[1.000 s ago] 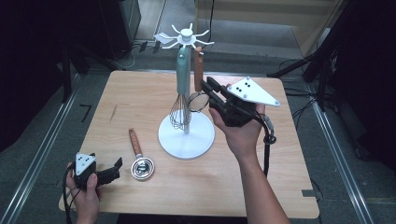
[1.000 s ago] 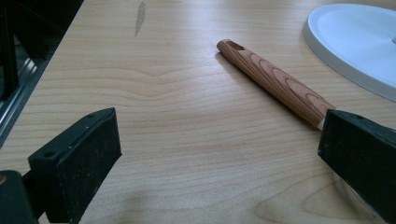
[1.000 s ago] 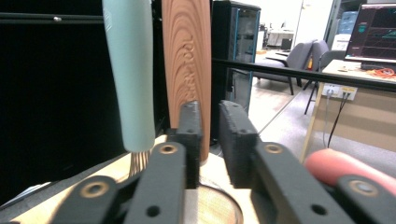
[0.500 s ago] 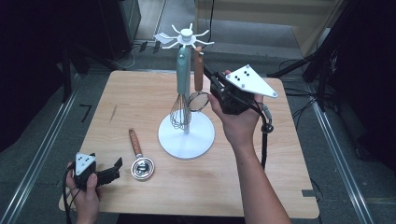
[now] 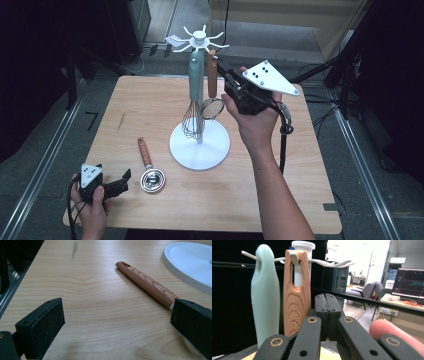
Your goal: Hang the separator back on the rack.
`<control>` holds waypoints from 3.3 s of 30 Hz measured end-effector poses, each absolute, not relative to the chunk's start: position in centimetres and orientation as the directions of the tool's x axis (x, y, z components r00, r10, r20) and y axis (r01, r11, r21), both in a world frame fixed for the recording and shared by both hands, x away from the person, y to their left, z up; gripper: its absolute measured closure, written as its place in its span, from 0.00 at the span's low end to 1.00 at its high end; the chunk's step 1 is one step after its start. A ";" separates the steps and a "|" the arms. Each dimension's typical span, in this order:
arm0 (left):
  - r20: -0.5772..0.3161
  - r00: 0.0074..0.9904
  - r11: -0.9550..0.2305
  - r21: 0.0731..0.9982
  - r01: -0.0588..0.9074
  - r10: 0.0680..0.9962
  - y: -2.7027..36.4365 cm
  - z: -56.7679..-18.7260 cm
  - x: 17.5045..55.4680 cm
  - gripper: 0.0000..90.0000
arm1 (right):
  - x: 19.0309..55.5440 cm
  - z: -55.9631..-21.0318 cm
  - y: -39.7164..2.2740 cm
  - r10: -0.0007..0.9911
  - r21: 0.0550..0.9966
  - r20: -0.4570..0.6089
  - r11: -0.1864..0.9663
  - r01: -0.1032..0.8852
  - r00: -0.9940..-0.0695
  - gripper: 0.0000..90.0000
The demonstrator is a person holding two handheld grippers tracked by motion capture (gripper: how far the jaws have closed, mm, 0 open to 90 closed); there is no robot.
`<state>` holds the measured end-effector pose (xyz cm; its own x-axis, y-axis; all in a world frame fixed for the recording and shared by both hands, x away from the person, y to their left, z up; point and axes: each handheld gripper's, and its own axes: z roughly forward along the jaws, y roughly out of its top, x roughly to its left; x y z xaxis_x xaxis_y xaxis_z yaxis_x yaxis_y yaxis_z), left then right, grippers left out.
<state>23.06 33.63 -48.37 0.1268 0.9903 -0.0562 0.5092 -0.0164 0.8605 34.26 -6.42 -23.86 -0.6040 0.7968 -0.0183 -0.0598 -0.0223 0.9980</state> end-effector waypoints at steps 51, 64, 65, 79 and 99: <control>-0.058 0.128 -0.016 0.859 0.511 0.990 33.6 -48.4 23.1 0.00 | 32.2 -24.9 -4.6 0.778 0.998 -0.060 0.032 -0.055 -0.626 1.00; -0.076 0.130 -0.002 0.858 0.514 0.989 33.7 -48.4 23.1 0.00 | 32.4 -26.6 -6.0 0.805 0.999 -0.046 0.042 -0.021 -0.592 0.96; -0.077 0.133 -0.002 0.857 0.516 0.988 33.8 -48.4 23.1 0.00 | 32.4 -26.7 -6.1 0.807 0.999 -0.045 0.042 -0.019 -0.588 0.96; -0.096 0.164 -0.007 0.844 0.536 0.982 33.9 -48.4 23.2 0.00 | 32.4 -30.2 -9.6 0.849 0.997 -0.010 0.047 0.056 -0.528 0.79; -0.076 0.231 -0.075 0.812 0.580 0.970 33.5 -48.2 23.3 0.16 | 31.0 -36.4 -12.9 0.874 0.985 0.056 0.031 0.170 -0.483 0.64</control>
